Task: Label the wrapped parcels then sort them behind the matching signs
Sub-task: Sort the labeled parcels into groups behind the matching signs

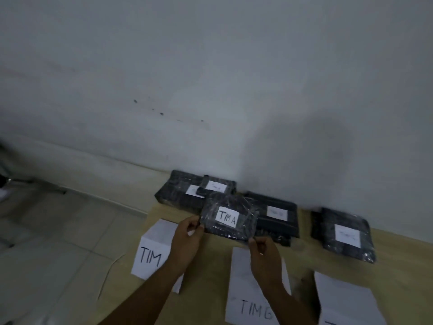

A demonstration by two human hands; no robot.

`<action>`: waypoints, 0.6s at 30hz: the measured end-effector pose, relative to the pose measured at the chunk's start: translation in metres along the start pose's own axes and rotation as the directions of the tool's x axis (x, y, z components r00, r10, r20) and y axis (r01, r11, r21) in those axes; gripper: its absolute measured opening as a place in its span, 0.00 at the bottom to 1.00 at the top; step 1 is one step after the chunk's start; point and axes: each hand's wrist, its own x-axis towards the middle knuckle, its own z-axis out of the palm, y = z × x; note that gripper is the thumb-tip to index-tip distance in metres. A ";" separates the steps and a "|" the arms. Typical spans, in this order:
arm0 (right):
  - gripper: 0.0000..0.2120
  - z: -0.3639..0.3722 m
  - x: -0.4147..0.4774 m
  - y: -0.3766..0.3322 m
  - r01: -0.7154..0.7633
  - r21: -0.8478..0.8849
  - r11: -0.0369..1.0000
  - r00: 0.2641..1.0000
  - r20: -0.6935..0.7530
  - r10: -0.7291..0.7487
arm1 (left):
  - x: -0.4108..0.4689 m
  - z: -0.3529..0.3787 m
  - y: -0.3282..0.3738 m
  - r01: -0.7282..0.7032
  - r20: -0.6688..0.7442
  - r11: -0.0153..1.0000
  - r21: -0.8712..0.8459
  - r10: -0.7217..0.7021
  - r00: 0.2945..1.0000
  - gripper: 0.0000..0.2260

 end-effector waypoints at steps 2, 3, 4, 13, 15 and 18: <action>0.06 0.029 0.012 -0.019 0.032 -0.007 0.999 0.998 0.060 -0.031 | 0.023 -0.022 0.002 0.011 -0.048 1.000 -0.014 -0.012 0.999 0.10; 0.06 0.040 0.018 -0.028 0.038 -0.011 0.999 0.996 0.083 -0.037 | 0.033 -0.031 0.004 0.014 -0.074 1.000 -0.021 -0.015 0.997 0.12; 0.07 0.051 0.024 -0.035 0.051 -0.019 0.999 0.993 0.105 -0.049 | 0.043 -0.038 0.006 0.010 -0.101 0.999 -0.036 -0.014 0.995 0.13; 0.10 0.121 0.089 -0.087 0.156 -0.180 0.971 0.979 0.156 -0.128 | 0.119 -0.080 0.006 -0.007 -0.117 0.985 -0.174 -0.013 0.993 0.12; 0.10 0.126 0.098 -0.090 0.182 -0.205 0.962 0.974 0.171 -0.147 | 0.129 -0.078 0.004 0.017 -0.102 0.984 -0.179 -0.036 0.994 0.12; 0.10 0.130 0.101 -0.090 0.240 -0.244 0.940 0.960 0.203 -0.193 | 0.139 -0.073 -0.002 0.058 -0.096 0.984 -0.171 -0.075 0.993 0.12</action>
